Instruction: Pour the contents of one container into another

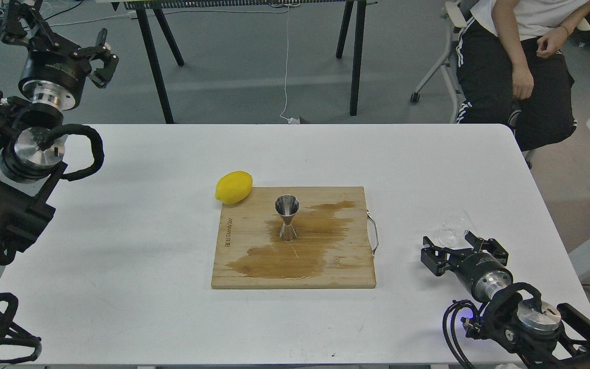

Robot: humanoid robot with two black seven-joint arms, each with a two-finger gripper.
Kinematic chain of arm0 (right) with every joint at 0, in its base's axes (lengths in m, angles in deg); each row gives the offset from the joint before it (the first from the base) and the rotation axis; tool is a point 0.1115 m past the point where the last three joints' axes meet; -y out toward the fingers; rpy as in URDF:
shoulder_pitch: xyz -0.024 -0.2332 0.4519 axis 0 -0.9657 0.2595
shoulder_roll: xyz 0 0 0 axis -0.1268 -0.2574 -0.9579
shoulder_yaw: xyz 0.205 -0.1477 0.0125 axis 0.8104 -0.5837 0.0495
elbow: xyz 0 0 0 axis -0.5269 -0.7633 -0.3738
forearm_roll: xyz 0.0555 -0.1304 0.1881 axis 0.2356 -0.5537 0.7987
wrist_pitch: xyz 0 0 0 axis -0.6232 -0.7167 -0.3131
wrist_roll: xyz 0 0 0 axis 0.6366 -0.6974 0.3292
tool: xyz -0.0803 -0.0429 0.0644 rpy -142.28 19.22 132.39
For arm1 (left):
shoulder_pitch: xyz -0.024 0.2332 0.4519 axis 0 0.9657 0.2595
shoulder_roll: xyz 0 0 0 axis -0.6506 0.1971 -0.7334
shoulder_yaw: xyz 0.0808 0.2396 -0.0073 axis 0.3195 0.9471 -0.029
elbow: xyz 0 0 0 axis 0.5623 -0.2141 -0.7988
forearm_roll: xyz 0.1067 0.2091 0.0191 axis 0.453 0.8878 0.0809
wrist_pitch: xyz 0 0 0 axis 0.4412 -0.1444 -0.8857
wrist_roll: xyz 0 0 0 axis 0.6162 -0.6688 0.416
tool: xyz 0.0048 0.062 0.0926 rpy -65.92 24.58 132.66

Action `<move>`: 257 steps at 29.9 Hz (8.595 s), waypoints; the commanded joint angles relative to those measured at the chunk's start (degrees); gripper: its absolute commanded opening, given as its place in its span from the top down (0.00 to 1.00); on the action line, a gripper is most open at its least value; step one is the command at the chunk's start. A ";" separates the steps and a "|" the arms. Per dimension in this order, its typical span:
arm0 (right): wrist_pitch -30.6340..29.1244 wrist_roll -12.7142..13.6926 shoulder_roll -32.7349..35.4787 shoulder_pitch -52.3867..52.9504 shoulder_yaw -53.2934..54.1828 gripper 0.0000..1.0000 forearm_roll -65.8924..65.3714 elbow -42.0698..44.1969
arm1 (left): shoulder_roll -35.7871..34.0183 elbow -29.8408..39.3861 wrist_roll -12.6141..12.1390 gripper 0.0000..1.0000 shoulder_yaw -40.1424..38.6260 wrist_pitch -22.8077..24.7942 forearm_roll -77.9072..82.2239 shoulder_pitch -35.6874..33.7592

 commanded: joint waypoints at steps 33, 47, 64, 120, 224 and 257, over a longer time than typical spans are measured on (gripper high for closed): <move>2.15 0.51 -1.31 5.29 -2.22 0.57 -4.99 -6.07 | -2.87 0.00 0.78 0.00 0.09 -1.07 0.11 -0.58; 5.14 0.07 -7.10 16.98 -15.22 0.58 -31.88 -11.18 | -2.78 0.00 0.78 0.00 0.35 -1.07 0.19 -0.67; 12.61 0.60 -10.28 25.69 -23.22 0.59 -49.99 -9.95 | -2.96 0.00 0.78 0.00 0.44 -1.07 0.28 -0.58; 21.14 0.07 -15.73 29.91 -35.00 0.59 -82.52 -3.53 | -2.96 -1.93 0.78 0.00 0.09 -0.54 0.19 -0.58; 16.76 7.27 -0.87 12.34 6.47 0.55 -27.35 -8.38 | -2.96 -1.84 0.78 0.00 0.35 -0.89 0.11 -1.02; 6.55 8.51 -4.48 9.96 10.18 0.41 -15.46 9.65 | -1.90 -1.84 0.69 0.00 0.62 -0.89 0.28 -1.02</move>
